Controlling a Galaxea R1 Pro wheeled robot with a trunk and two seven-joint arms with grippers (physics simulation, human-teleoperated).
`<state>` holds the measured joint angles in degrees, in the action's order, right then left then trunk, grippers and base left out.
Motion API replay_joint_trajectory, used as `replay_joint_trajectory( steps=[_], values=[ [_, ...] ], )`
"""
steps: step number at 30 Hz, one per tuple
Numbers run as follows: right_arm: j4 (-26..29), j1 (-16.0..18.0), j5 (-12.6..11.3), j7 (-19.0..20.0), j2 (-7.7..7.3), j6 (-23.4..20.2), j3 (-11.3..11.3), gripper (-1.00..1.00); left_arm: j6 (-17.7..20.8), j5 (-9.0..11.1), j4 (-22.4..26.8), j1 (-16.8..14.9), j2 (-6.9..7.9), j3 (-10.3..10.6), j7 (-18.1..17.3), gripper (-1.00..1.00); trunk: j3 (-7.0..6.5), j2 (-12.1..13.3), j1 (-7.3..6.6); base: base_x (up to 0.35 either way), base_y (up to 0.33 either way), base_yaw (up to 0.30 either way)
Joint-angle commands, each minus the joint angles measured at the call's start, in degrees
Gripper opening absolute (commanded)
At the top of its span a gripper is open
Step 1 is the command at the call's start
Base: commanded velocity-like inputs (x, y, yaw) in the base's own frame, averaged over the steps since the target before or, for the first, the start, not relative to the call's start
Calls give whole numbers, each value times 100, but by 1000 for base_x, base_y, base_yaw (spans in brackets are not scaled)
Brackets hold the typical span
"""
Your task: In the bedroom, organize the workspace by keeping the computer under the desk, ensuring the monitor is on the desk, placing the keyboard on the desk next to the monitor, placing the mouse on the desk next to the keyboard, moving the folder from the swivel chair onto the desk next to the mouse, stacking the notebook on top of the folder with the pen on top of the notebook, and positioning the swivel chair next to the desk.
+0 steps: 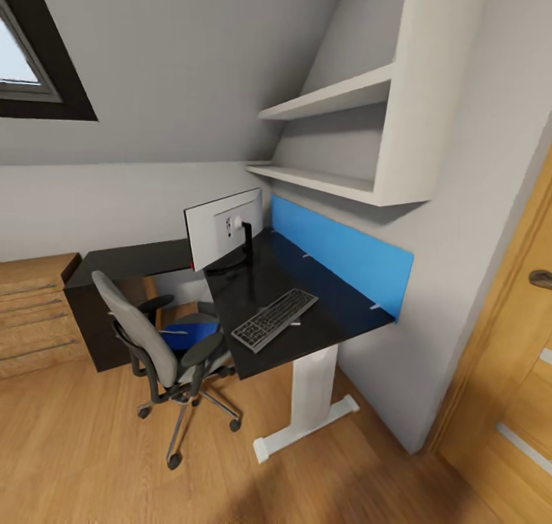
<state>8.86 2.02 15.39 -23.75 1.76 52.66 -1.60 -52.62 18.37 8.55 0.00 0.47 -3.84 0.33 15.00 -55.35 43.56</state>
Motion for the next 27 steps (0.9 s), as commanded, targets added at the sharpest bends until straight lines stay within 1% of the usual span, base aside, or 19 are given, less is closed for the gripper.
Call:
replay_joint_trajectory(
  steps=[1,3,5,7,9,15,19,23,27],
  values=[
    [-3,3,44,-60,0,0,-16,100,-6,-36,6,0,-3,-38,19,100,28,-46,23,0,0,281],
    [-5,4,43,-60,0,-1,-16,100,-4,-39,10,0,-3,-37,125,100,69,-126,67,0,0,281],
    [-2,4,43,-60,0,-1,-15,100,-2,-47,23,0,-8,-32,381,100,111,-206,111,0,0,281],
    [-2,6,43,-60,0,-1,-12,100,3,-49,35,0,-14,-31,524,100,152,-286,155,0,0,281],
    [0,7,43,-60,0,-1,-9,100,26,-55,49,-1,-27,-30,745,100,194,-367,199,0,0,281],
    [8,6,29,-66,0,0,-8,100,162,-59,64,0,-35,-24,888,100,317,-607,331,0,0,281],
    [22,5,6,-75,0,6,3,100,580,-54,114,0,-31,-21,924,100,393,-768,418,0,0,281],
    [27,5,0,-77,0,7,9,100,1276,-53,341,0,-25,-20,929,100,465,-928,506,0,0,281],
    [23,5,-1,-77,0,7,10,100,1691,-53,479,0,-14,-20,926,100,537,-1089,594,0,0,281]
  ],
)
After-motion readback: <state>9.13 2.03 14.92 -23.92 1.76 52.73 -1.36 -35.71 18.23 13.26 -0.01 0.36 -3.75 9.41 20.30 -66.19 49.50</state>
